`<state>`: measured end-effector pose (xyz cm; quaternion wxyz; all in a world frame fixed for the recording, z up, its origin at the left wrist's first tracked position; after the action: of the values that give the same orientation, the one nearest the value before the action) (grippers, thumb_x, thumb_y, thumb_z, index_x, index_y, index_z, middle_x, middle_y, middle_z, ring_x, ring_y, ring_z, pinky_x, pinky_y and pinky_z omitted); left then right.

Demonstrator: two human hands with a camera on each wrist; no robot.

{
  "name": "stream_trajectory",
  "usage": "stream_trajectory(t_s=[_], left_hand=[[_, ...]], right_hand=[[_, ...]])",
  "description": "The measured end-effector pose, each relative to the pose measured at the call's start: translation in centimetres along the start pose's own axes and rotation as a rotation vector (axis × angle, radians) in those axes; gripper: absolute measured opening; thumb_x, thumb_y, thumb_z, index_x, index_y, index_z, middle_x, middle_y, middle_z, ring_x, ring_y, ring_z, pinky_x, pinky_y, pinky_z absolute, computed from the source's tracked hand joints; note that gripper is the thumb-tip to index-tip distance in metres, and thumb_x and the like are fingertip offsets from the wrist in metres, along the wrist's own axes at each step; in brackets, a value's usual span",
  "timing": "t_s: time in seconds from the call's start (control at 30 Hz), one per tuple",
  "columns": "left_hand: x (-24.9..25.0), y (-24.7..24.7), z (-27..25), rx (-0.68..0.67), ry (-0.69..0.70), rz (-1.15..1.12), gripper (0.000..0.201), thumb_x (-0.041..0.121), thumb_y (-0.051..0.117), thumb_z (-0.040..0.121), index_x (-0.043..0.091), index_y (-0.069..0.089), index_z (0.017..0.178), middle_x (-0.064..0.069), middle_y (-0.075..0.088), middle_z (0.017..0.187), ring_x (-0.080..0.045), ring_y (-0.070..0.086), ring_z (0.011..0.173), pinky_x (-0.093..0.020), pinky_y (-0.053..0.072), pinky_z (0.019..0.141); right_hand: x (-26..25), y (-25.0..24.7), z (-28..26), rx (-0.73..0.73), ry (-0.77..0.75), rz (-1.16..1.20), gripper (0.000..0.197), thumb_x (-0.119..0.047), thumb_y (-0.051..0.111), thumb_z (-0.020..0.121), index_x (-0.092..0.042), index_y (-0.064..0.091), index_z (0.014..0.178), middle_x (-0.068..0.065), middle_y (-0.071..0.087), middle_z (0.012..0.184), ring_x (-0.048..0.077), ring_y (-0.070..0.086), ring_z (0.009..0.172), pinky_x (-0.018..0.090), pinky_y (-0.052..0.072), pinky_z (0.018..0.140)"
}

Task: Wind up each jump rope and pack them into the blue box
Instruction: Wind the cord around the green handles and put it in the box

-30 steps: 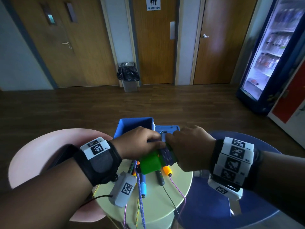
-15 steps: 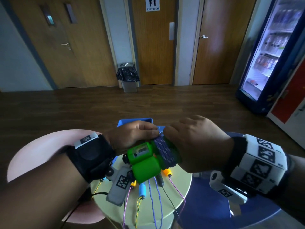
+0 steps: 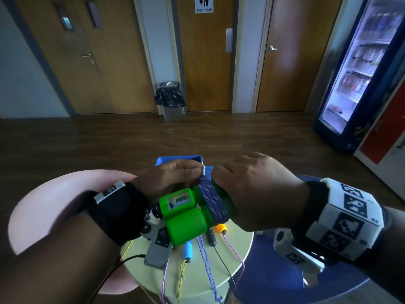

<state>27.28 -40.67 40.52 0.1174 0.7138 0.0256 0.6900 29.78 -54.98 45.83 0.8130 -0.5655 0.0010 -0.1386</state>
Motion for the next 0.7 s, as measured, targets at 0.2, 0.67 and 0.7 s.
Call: stream_trajectory(t_s=[0.2,0.67,0.7], left_hand=[[-2.4,-0.4,1.0,0.128,0.065,-0.272,0.048,0.032,0.084,0.073,0.002,0.063,0.105,-0.019,0.066,0.100,-0.030,0.067,0.091,-0.039,0.053,0.081],[-2.5,2.4,2.0,0.619,0.284,-0.050,0.017,0.006,0.049,0.077,0.008,0.059,0.063,0.019,0.041,0.046,0.006,0.046,0.037,-0.008,0.037,0.043],[-2.6,1.9,1.6,0.662,0.283,-0.029,0.018,0.007,0.047,0.088,0.004,0.061,0.078,0.019,0.050,0.050,0.008,0.053,0.043,-0.007,0.042,0.047]], right_hand=[[0.5,-1.1,0.9,0.084,0.101,0.001,0.038,-0.040,0.071,0.061,-0.020,0.059,0.091,-0.005,0.059,0.074,0.027,0.058,0.062,0.031,0.045,0.059],[2.9,-1.1,2.7,0.145,0.409,0.016,0.037,-0.044,0.061,0.069,-0.021,0.048,0.095,-0.007,0.053,0.077,0.028,0.061,0.073,0.029,0.030,0.060],[3.0,-0.9,2.7,0.131,0.414,0.011,0.036,-0.043,0.060,0.070,-0.021,0.047,0.095,-0.008,0.053,0.077,0.028,0.061,0.074,0.029,0.030,0.060]])
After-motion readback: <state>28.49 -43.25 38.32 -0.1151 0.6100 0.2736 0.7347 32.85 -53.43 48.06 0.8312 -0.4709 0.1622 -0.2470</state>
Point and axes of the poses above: each hand's wrist, its own z-axis towards the middle knuckle, its own y-axis out of the palm, x = y × z, the point moved 6 cm from there along z, towards the middle knuckle
